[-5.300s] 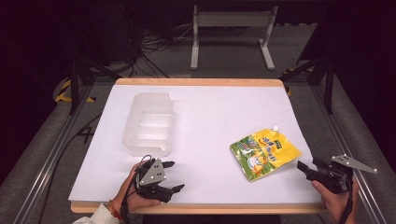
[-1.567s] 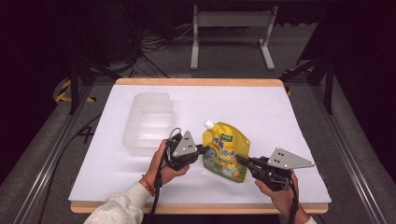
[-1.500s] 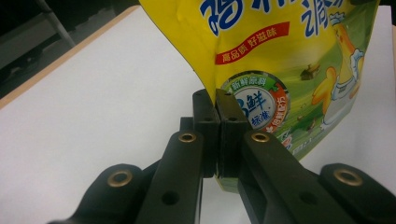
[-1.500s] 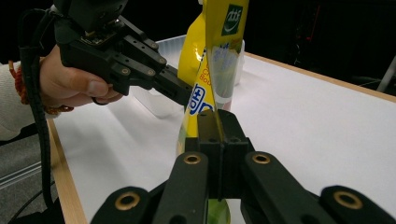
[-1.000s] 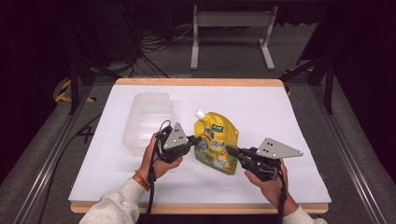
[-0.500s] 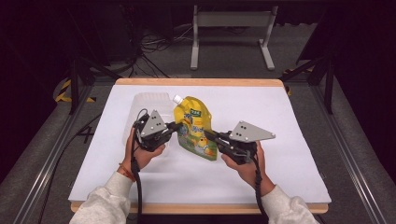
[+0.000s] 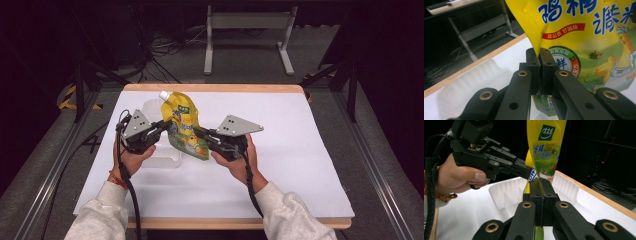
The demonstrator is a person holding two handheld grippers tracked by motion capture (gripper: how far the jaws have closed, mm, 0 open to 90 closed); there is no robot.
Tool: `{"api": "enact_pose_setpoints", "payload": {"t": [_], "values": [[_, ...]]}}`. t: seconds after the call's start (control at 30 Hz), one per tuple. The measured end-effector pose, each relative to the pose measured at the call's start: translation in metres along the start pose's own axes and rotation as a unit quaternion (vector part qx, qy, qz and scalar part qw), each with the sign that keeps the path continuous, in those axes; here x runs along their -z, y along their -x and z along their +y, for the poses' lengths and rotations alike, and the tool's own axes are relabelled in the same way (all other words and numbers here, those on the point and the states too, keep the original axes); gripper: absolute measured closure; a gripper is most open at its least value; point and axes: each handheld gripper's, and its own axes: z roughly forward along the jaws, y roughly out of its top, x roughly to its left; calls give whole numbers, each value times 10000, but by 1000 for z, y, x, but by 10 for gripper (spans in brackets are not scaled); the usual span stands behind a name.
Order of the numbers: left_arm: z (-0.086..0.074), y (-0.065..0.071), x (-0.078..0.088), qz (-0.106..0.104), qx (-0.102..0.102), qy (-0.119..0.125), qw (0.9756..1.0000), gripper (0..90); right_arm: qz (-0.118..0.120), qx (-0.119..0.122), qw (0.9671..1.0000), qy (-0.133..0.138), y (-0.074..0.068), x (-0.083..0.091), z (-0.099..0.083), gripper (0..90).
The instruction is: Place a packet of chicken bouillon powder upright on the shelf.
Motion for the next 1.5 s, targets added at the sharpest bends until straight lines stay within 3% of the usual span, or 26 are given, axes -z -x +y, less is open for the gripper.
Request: {"api": "enact_pose_setpoints", "payload": {"t": [0.33,0.5,0.53,0.77,1.1,1.5], "values": [[-15,-27,15,313,283,66,9991,871,175,88,9998,-29,-4,-40,10,897],[-24,-36,18,479,302,62,9984,870,246,124,9996,-79,-6,-56,12,897],[-27,-41,21,554,407,94,9976,868,284,139,9994,-122,-7,-67,12,897],[-36,-54,26,596,593,102,9964,860,377,204,9989,-186,-9,-85,12,897],[-44,-61,26,644,665,-27,9957,856,417,225,9984,-311,-9,-100,4,896],[-47,-66,26,634,755,-2,9951,860,369,212,9987,-294,-5,-108,2,896]]}}
